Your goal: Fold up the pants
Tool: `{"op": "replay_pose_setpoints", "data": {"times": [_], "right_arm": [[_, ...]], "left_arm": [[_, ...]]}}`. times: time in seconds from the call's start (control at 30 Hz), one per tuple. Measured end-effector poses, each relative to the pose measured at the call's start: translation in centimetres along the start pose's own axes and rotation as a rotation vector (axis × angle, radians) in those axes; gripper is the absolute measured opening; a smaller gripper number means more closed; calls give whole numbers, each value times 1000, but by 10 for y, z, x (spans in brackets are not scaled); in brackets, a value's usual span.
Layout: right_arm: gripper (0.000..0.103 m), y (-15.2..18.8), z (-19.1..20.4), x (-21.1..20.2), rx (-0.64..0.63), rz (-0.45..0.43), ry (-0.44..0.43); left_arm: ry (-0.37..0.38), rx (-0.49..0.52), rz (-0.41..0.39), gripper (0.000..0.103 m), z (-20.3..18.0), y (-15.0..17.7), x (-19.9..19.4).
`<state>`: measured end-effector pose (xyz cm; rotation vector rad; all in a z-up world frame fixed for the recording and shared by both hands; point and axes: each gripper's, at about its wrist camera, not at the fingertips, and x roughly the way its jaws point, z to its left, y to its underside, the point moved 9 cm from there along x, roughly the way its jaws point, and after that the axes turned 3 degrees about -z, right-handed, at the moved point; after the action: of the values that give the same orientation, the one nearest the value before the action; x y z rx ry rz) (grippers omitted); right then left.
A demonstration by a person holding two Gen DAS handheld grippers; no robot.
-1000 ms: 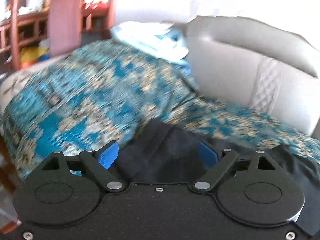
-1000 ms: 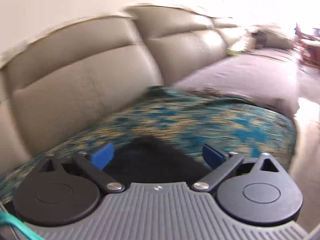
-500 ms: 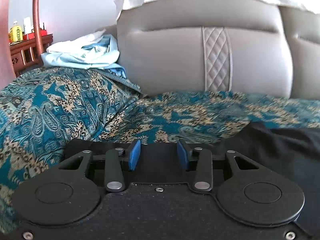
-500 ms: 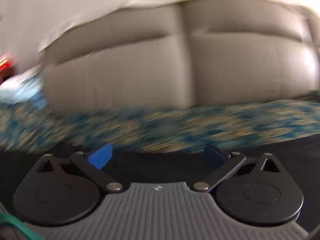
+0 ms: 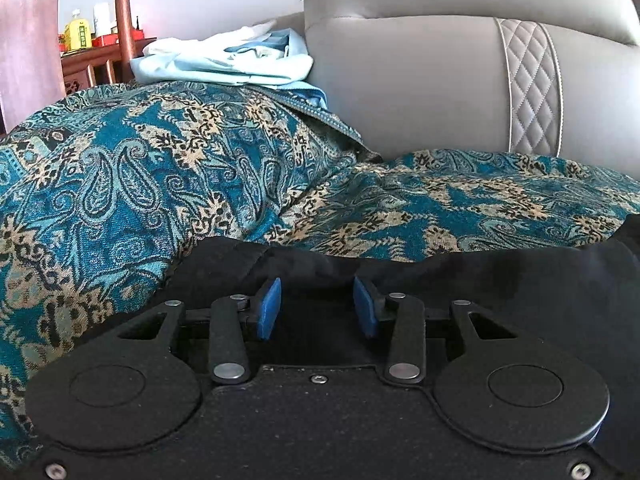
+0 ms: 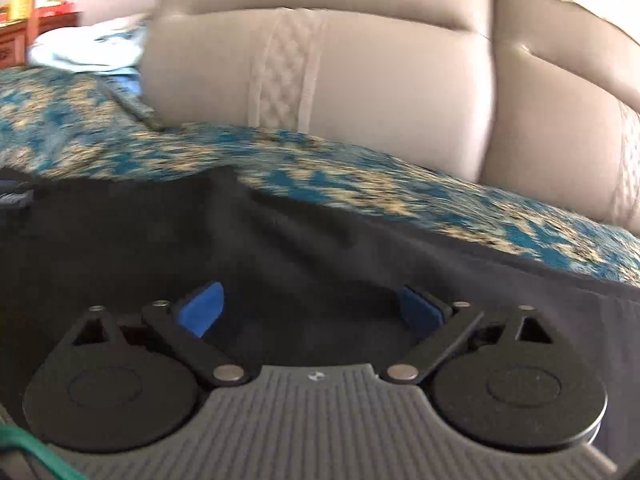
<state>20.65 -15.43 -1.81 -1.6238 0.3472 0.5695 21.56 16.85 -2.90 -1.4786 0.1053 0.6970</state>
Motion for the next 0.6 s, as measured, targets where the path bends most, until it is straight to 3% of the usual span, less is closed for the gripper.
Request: {"op": "replay_pose_setpoints", "data": {"times": [0.17, 0.3, 0.6], "right_arm": [[103, -13, -62, 31, 97, 23, 122], [103, -19, -90, 54, 157, 32, 131], [103, -20, -98, 60, 146, 46, 134]], "left_arm": [[16, -23, 2, 41, 0, -3, 0], [1, -4, -1, 41, -3, -3, 0], [0, 3, -7, 42, -3, -3, 1]]}}
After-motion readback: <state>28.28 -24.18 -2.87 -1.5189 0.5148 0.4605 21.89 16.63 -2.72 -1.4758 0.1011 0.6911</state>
